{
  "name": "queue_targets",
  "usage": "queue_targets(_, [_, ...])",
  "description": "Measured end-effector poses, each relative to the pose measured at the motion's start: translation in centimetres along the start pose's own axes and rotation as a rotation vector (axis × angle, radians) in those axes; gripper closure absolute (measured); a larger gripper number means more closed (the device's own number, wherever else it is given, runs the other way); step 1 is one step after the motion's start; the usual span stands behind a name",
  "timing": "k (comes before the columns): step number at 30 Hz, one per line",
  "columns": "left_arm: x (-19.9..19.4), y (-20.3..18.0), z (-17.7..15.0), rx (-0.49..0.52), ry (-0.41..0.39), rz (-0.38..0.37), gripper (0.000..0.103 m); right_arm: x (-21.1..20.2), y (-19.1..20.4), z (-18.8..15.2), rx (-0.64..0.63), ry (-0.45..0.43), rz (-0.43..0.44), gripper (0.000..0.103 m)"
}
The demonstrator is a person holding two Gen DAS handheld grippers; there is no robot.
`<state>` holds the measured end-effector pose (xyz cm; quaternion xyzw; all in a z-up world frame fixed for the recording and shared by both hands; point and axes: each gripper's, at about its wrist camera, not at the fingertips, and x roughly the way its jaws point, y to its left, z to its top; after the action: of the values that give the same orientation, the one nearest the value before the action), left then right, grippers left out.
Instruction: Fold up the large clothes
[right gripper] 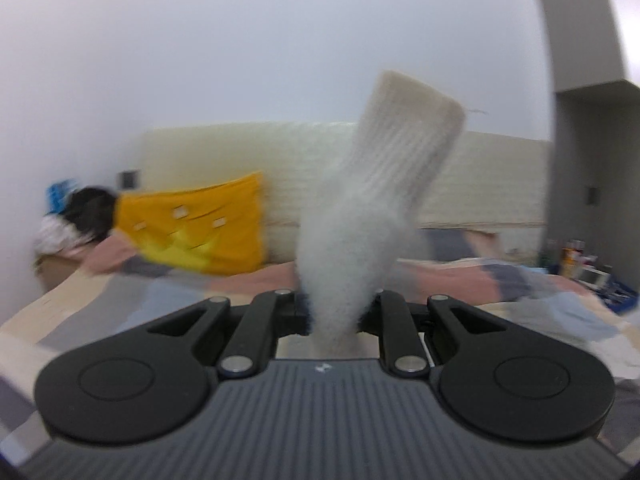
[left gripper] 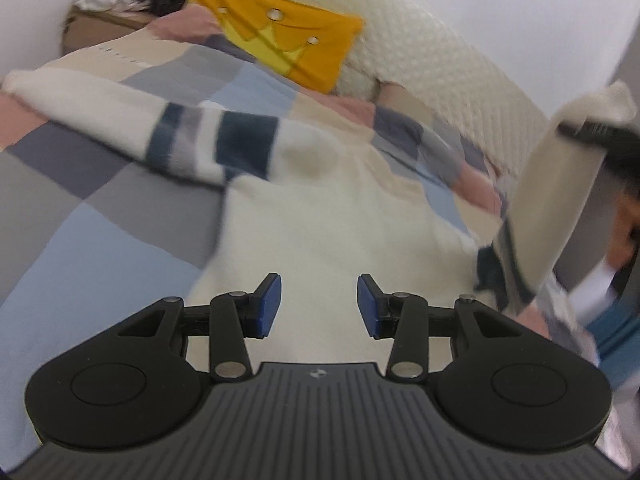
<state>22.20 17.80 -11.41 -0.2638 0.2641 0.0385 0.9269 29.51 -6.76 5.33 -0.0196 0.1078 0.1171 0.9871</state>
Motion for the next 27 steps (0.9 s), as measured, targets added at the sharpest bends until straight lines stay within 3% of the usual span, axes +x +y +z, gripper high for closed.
queue_targets(9, [-1.5,4.7,1.3,-0.127,-0.025,0.0,0.055,0.8,12.7,-10.0,-0.124,0.15,0.132,0.086])
queue_targets(20, [-0.1,7.2,1.5,-0.187,0.002,0.019,0.055,2.0,17.0,-18.9,-0.132,0.335,0.181,0.083])
queue_targets(23, [1.0,7.4,1.5,-0.198,0.022,0.016,0.055,2.0,17.1,-19.4,-0.115,0.369,0.218,0.076])
queue_targets(25, [1.4,7.2,1.4,-0.193,0.028,0.012,0.055,1.8,16.9,-19.4,-0.093,0.394,0.282,0.053])
queue_targets(27, [1.5,6.9,1.3,-0.175,0.029,0.01,0.055,1.0,16.6,-18.9,-0.08,0.406,0.326,0.041])
